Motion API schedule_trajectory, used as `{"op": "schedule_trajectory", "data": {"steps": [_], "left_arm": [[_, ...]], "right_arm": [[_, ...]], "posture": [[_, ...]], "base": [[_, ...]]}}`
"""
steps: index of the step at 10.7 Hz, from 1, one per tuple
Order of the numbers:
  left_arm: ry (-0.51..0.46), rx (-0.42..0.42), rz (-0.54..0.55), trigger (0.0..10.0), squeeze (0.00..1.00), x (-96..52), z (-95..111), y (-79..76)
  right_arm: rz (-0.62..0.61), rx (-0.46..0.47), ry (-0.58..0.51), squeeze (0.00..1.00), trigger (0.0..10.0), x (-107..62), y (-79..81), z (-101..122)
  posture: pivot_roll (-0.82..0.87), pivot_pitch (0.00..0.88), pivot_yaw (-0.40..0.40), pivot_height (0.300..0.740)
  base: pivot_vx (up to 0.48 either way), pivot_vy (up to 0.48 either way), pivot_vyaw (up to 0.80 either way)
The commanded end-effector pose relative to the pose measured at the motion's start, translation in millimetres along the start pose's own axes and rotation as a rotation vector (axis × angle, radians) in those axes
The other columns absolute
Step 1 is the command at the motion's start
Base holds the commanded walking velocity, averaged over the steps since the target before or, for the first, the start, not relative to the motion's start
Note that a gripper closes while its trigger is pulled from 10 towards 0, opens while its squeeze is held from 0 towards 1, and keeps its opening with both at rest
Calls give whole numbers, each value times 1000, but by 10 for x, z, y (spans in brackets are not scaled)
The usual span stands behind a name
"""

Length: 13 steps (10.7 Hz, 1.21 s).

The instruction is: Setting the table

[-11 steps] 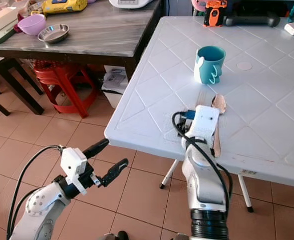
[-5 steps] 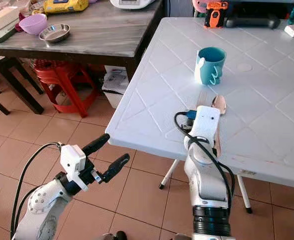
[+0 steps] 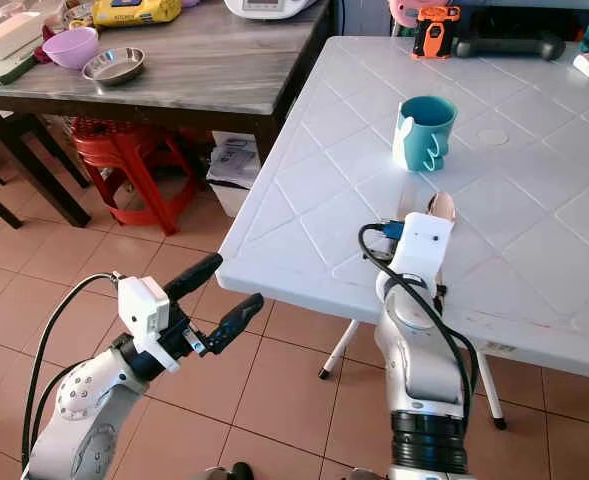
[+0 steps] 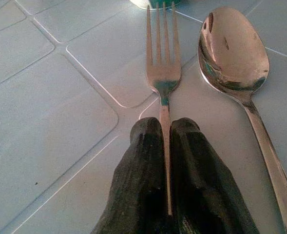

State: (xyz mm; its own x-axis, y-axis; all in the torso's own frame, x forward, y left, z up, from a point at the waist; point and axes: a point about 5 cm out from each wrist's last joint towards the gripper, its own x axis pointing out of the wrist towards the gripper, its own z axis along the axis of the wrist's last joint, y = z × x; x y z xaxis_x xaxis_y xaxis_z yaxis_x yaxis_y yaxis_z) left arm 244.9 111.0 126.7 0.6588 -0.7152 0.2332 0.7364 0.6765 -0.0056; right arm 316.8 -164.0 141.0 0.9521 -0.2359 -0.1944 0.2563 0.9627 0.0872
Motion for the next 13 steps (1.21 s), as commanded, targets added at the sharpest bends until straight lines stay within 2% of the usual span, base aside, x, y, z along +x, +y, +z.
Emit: {"op": "schedule_trajectory", "data": {"steps": [1, 4, 8, 9, 10, 12, 13], "left_arm": [[1, 7, -3, 10000, 0, -15, 36, 12], [42, 10, -53, 10000, 0, -68, -14, 3], [53, 13, -58, 10000, 0, -86, -42, 27], [50, 7, 2, 10000, 0, -69, -43, 75], [47, 1, 130, 10000, 0, -30, -36, 204], [46, 34, 220, 10000, 0, 24, -30, 340], [58, 49, 320, 10000, 0, 53, -44, 445]], "right_arm": [[-37, 2, 179, 0, 0, -33, -73, -374], [-43, 8, 178, 0, 0, -11, -97, -361], [-37, 20, 172, 0, 0, -7, -91, -351], [-39, -14, 98, 0, 0, -4, -87, -241], [-4, -48, -44, 0, 0, -28, -16, -5], [58, -63, -156, 0, 0, -77, 82, 164], [113, -84, -261, 0, 0, -158, 153, 285]], "posture": [[-83, 169, 123, 740], [-85, 168, 121, 740], [-87, 165, 124, 740], [-86, 161, 127, 740], [-88, 157, 126, 740], [-88, 138, 126, 740], [-90, 125, 127, 740]], "base": [[0, 0, 0], [0, 0, 0], [0, 0, 0], [0, 0, 0], [0, 0, 0], [0, 0, 0], [0, 0, 0]]}}
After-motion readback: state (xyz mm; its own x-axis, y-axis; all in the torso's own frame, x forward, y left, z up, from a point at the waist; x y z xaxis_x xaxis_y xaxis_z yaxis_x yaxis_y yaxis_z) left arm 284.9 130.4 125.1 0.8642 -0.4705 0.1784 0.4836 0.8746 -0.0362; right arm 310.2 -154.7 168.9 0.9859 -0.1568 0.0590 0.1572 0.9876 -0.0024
